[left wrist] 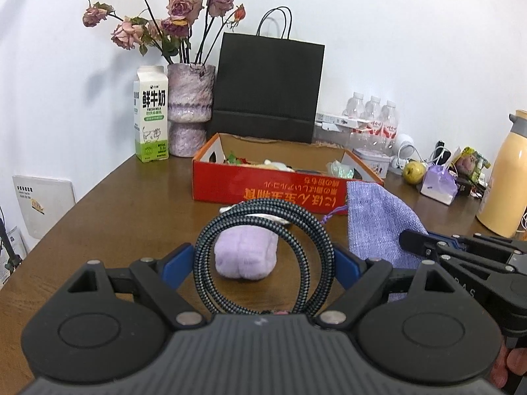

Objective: Organize objects
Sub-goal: 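Carry the cable with the left gripper while the right carries the pouch to the box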

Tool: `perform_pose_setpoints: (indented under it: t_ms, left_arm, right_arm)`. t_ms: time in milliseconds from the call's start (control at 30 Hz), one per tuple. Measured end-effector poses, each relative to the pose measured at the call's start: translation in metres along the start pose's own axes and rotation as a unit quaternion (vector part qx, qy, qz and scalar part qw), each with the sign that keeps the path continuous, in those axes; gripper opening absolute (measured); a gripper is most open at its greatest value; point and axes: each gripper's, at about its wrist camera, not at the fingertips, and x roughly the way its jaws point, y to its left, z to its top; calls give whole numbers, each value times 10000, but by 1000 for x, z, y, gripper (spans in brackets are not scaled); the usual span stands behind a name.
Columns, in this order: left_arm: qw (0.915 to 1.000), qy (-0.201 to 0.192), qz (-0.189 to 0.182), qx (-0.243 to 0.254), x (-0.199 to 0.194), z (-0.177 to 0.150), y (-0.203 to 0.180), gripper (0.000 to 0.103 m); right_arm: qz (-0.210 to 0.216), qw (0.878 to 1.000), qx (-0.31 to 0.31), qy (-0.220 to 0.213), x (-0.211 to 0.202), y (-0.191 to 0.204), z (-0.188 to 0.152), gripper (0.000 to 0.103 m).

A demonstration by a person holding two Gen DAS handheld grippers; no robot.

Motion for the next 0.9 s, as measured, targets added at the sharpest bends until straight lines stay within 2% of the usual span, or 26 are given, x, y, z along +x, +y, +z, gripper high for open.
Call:
perform_pose_setpoints:
  t_ms: [467,900]
  left_arm:
    - [9999,-82,9,-107,16,34,1,88]
    - [9998,-69,55,-202,47,61,6,88]
  right_arm:
    - [-7,9999,40,-145,17,1,24,5]
    - [-16,9997,82,-226,48,-2,47,5]
